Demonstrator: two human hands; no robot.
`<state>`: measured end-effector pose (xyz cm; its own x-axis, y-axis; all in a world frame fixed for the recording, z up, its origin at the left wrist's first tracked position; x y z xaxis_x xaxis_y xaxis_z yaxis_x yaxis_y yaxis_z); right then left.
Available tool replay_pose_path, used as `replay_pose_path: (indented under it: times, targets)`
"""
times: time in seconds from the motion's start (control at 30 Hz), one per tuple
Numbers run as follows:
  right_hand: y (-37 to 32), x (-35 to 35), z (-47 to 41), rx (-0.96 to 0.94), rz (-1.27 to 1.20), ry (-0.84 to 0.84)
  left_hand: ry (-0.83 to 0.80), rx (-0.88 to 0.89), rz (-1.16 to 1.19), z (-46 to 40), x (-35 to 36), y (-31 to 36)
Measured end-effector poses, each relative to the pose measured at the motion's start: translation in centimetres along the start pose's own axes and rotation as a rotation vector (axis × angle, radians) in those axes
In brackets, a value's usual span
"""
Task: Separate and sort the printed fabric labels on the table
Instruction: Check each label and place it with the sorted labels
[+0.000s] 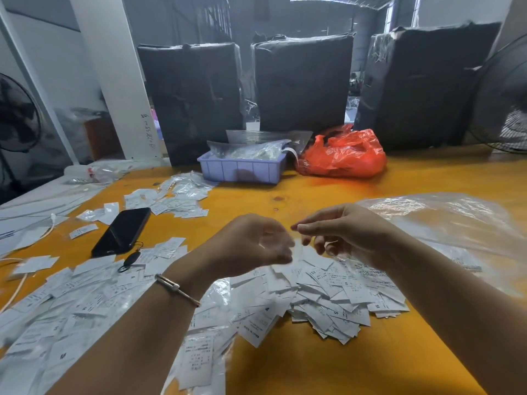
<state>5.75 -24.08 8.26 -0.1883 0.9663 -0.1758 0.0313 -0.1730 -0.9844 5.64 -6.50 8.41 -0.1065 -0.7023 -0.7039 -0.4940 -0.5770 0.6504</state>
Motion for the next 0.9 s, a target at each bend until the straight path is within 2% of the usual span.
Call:
replay_pose_path:
  times: [0.1, 0.23, 0.37, 0.5, 0.6, 0.67, 0.77, 0.9]
  targets:
    - [0.2, -0.1, -0.2, -0.033, -0.013, 0.039, 0.123, 0.037, 0.030, -0.2, -0.4, 0.0]
    - [0.6, 0.2, -0.3, -0.119, 0.123, 0.068, 0.076, 0.000, 0.027, -0.6, -0.7, -0.5]
    - [1.4, 1.2, -0.5, -0.267, 0.258, 0.113, 0.167, 0.007, 0.110, 0.3, -0.5, -1.4]
    - [2.5, 1.4, -1.1, -0.323, 0.315, 0.168, 0.319, 0.125, 0.045, 1.9, 0.4, -2.6]
    - [3.2, 0.8, -1.6, -0.411, 0.534, 0.298, 0.382, 0.197, -0.009, 2.4, 0.1, -3.2]
    - [3.7, 1.0, -1.8, -0.416, 0.652, 0.262, 0.440, 0.140, 0.083, 2.4, -0.3, -3.7]
    - [4.4, 1.6, -2.0, -0.340, 0.744, 0.111, 0.470, 0.018, 0.305, 2.5, -0.6, -4.0]
    - [4.3, 1.4, -1.3, -0.206, 0.826, -0.137, 0.404, -0.019, 0.335, 2.7, -0.1, -3.9]
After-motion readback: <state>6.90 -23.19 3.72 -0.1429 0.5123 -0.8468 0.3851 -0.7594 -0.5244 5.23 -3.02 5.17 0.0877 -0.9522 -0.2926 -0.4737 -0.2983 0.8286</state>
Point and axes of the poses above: each hand's wrist, its own z-axis away from the middle knuckle, its own x-axis out of the palm, y = z × x, the point moved 4 cm from there along -z, towards the middle knuckle, and after that the axes turned 11 degrees about y, right-handed, at the moved point
